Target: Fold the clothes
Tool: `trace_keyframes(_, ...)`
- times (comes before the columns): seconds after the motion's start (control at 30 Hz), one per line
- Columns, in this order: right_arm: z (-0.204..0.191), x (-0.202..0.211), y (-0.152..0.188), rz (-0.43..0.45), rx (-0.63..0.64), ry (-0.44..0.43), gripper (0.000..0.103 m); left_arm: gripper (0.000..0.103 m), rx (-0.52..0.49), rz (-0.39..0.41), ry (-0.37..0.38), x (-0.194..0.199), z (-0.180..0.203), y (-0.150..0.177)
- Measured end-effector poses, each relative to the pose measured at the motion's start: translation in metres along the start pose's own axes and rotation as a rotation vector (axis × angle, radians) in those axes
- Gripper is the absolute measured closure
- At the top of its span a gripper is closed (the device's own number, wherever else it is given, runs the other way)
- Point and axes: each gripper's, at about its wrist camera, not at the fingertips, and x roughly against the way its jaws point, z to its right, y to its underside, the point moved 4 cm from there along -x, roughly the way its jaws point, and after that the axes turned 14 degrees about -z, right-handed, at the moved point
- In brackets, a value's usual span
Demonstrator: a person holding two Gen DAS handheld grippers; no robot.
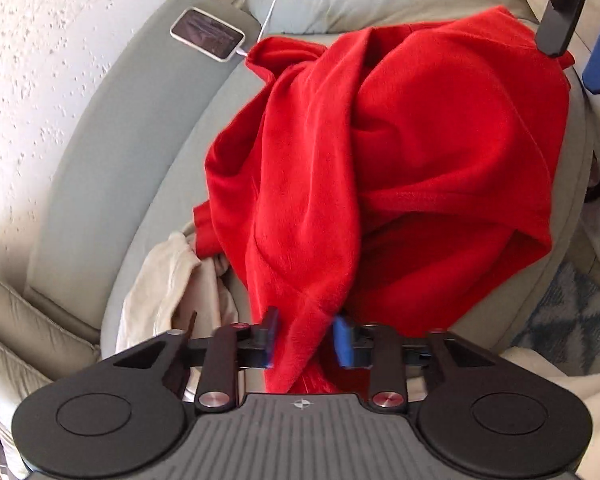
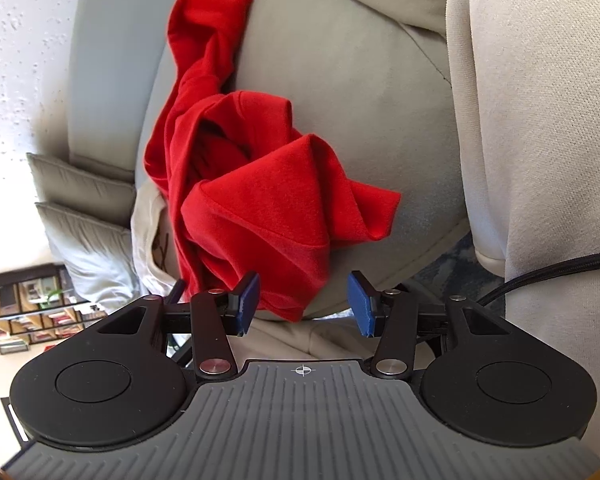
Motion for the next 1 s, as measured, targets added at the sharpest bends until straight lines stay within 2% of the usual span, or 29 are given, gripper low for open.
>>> trace_keyframes(0.07,0.000,0.000,0.001,-0.001,0.002,-0.001,0.052,0.096,0.092,0.025,0.016,0.007,-0.012,-0.002)
trace_keyframes(0.13,0.000,0.002,0.002,0.008,0.001,-0.011,0.052,0.097,0.245,0.047,0.068,0.015,-0.033,-0.001)
trace_keyframes(0.23,0.003,0.012,0.003,0.078,-0.024,-0.093,0.053,0.097,0.510,0.065,0.219,0.023,-0.070,0.006)
trace_keyframes(0.3,0.002,0.020,0.002,0.126,-0.031,-0.128,0.062,0.097,0.659,0.065,0.315,0.022,-0.090,0.013)
trace_keyframes(0.43,0.002,0.015,-0.004,0.139,0.002,-0.111,0.064,0.097,0.858,0.065,0.426,0.021,-0.113,0.025)
trace_keyframes(0.63,0.001,0.005,-0.012,0.142,0.061,-0.069,0.065,0.097,0.960,0.058,0.467,0.019,-0.114,0.025)
trace_keyframes(0.67,0.000,0.003,-0.013,0.143,0.071,-0.062,0.073,0.097,0.975,0.054,0.475,0.017,-0.116,0.026)
trace_keyframes(0.73,0.000,0.000,-0.015,0.141,0.096,-0.046,0.082,0.098,1.005,0.045,0.488,0.014,-0.119,0.029)
trace_keyframes(0.83,-0.004,-0.006,-0.015,0.127,0.164,-0.012,0.085,0.098,1.051,0.022,0.515,0.008,-0.124,0.032)
trace_keyframes(0.93,-0.009,-0.003,-0.015,0.147,0.204,0.034,0.097,0.098,1.122,-0.005,0.583,0.011,-0.131,0.039)
trace_keyframes(1.0,-0.021,0.008,-0.011,0.177,0.261,0.069,0.098,0.098,1.171,-0.023,0.633,0.013,-0.137,0.043)
